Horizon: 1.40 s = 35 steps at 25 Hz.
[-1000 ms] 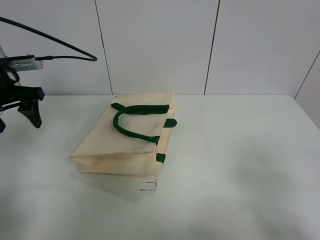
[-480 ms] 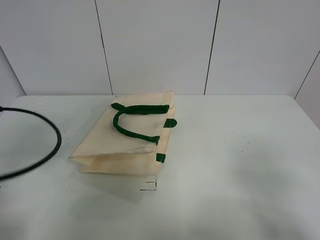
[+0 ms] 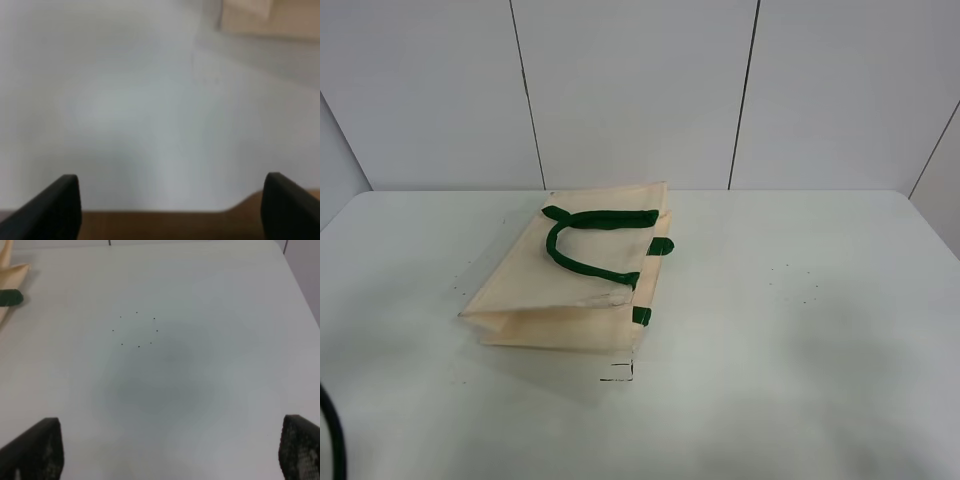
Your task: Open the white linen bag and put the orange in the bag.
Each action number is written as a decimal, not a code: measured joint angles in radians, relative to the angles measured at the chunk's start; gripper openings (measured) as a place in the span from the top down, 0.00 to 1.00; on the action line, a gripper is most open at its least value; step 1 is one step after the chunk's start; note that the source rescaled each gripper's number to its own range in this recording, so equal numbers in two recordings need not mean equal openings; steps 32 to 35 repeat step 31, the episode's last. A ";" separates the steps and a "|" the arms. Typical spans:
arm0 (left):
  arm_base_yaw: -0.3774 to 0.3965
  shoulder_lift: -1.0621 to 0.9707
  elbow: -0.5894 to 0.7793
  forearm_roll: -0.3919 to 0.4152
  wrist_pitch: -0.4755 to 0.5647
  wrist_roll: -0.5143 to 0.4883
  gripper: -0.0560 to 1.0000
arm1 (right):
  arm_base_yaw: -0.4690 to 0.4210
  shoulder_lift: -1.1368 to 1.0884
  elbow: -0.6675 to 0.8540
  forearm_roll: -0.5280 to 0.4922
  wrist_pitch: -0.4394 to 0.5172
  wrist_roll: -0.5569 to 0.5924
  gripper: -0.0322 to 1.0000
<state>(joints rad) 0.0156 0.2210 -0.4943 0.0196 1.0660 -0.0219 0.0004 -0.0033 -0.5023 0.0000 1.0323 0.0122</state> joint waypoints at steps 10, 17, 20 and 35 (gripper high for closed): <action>-0.005 -0.225 0.000 0.000 0.000 0.001 0.11 | 0.000 0.000 0.000 0.000 0.000 0.000 0.05; -0.031 -0.227 0.001 0.000 0.000 0.002 0.11 | 0.000 0.000 0.000 0.000 0.000 0.000 0.05; -0.031 -0.227 0.001 0.000 0.000 0.002 0.11 | 0.000 0.000 0.000 0.000 0.000 0.000 0.05; -0.031 -0.227 0.001 0.000 0.000 0.002 0.11 | 0.000 0.000 0.000 0.000 0.000 0.000 0.05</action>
